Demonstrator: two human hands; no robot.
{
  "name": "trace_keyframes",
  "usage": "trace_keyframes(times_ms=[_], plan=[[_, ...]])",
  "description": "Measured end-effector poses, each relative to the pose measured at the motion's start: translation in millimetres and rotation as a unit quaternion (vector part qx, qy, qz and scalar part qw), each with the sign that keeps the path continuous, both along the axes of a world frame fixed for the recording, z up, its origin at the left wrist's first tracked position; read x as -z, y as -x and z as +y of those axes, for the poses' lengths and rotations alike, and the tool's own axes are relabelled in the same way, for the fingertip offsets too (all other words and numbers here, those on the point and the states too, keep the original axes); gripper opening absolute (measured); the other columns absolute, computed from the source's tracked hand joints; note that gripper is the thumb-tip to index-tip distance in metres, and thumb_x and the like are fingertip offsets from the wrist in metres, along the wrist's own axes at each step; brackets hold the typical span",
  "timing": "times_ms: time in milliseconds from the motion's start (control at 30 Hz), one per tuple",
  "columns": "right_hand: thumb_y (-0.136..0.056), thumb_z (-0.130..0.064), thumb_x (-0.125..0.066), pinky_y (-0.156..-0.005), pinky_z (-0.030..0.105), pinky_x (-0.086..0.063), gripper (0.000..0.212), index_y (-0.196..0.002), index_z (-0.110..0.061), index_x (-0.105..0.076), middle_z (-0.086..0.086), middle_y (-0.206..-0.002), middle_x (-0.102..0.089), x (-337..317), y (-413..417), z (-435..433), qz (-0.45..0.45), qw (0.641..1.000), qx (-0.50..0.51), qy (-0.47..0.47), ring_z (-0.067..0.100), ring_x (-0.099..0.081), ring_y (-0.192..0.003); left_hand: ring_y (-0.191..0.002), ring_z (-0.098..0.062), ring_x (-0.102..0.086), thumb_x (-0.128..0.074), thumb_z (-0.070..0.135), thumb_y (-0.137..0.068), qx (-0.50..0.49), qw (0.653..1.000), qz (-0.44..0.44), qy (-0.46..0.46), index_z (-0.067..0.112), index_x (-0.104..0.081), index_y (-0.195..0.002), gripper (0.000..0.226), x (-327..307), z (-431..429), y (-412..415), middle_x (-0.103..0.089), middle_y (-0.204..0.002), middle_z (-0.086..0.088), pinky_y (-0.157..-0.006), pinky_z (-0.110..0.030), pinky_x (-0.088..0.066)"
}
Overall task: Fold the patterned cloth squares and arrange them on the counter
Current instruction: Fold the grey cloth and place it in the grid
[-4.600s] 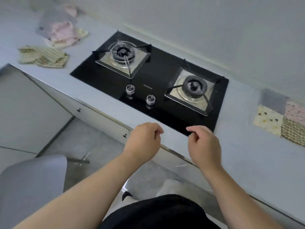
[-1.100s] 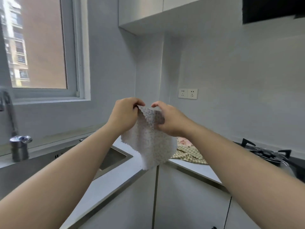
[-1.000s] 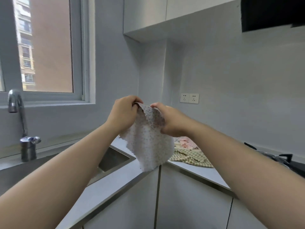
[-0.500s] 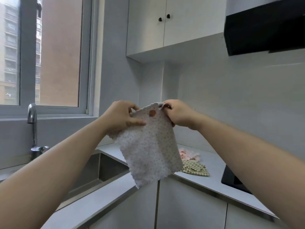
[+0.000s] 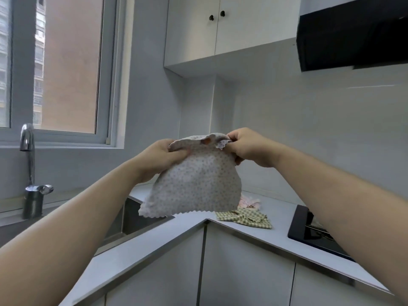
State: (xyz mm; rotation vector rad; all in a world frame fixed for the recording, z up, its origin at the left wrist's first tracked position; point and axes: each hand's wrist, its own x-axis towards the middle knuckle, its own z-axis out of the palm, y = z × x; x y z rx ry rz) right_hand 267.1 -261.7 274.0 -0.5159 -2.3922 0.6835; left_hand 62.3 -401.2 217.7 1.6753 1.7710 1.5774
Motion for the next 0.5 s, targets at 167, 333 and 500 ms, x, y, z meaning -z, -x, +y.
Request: trace_keyframes(times_ms=[167,333,500], plan=[[-0.103,-0.033,-0.053,-0.063,0.031,-0.039,0.028,-0.09,-0.013,-0.069,0.005,-0.081,-0.062,31,17,35,0.036,0.997,0.044,0.042,0.019,-0.054,-0.074,-0.083,-0.027,-0.07,-0.066,-0.014,-0.084,0.008,0.996,-0.076,0.048,0.002,-0.068,-0.102,0.024,19,21,18,-0.069,-0.089,-0.013,-0.069,-0.036,-0.06],[-0.107,-0.028,-0.048,-0.064,0.039,-0.057,0.029,-0.113,-0.006,-0.066,0.019,-0.103,-0.073,81,47,72,0.14,0.97,0.047,0.195,0.032,-0.07,-0.084,-0.089,-0.031,-0.071,-0.066,-0.002,-0.091,0.011,0.974,-0.226,0.015,0.005,-0.07,-0.113,0.024,54,55,36,-0.074,-0.106,-0.02,-0.079,-0.04,-0.061],[-0.105,-0.033,-0.048,-0.062,0.029,-0.049,0.036,-0.106,-0.002,-0.066,0.015,-0.093,-0.071,139,96,124,0.132,0.961,0.09,0.227,0.024,-0.065,-0.074,-0.09,-0.028,-0.075,-0.064,0.015,-0.098,-0.034,0.954,-0.297,0.02,0.012,-0.074,-0.11,0.016,97,108,67,-0.077,-0.101,-0.013,-0.076,-0.038,-0.061]])
